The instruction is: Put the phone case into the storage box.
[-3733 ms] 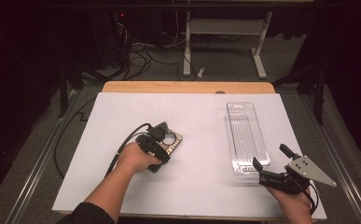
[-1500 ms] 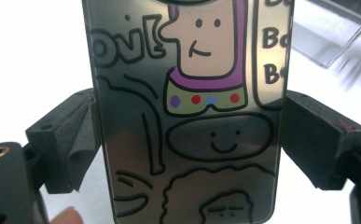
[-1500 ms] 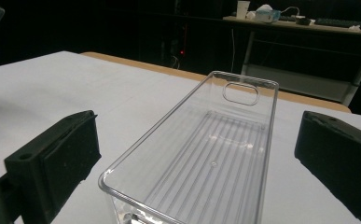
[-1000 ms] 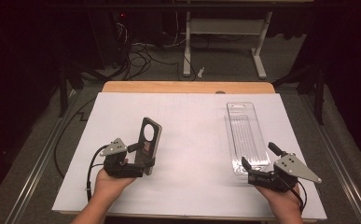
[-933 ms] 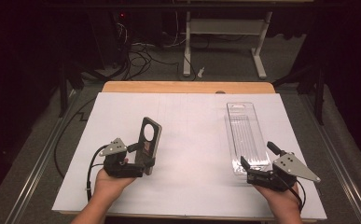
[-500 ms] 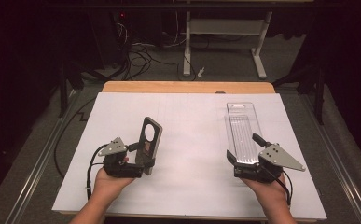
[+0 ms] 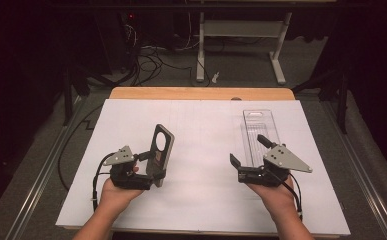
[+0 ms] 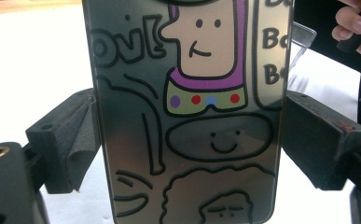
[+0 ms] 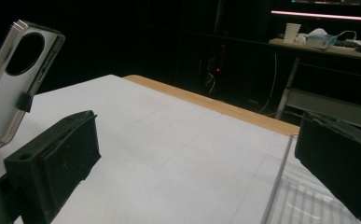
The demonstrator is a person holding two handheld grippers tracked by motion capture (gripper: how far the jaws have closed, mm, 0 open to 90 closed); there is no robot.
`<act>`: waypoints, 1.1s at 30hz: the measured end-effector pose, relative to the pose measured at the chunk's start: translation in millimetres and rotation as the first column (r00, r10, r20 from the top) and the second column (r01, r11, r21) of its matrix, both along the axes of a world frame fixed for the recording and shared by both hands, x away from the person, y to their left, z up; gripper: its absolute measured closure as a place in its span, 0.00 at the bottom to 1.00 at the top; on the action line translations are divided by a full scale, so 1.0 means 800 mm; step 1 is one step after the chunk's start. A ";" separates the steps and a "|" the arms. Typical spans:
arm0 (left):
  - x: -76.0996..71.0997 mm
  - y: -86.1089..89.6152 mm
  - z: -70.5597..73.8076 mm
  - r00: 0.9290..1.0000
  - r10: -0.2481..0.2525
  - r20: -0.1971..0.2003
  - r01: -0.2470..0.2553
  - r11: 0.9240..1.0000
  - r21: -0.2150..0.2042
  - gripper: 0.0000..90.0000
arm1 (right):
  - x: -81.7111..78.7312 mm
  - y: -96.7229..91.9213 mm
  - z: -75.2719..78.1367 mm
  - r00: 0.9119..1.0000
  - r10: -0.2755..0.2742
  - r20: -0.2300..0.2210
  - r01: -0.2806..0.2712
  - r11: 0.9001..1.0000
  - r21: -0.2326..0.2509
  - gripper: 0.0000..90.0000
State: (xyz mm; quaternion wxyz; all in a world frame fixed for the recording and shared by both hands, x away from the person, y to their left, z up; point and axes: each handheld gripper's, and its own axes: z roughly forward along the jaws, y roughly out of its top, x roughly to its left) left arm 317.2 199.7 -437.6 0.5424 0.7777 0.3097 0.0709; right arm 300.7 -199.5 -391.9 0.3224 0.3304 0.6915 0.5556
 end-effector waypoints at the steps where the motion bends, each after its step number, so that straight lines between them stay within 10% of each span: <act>1: 0.000 0.000 0.000 1.000 0.000 0.001 0.000 1.000 -0.002 0.14 | 0.001 0.004 0.000 1.000 0.005 0.002 -0.005 1.000 0.000 0.00; 33: 0.002 -0.016 -0.013 0.990 -0.140 0.009 0.139 0.990 0.028 0.14 | 0.011 0.071 -0.059 0.986 0.122 -0.115 -0.128 0.991 -0.042 0.00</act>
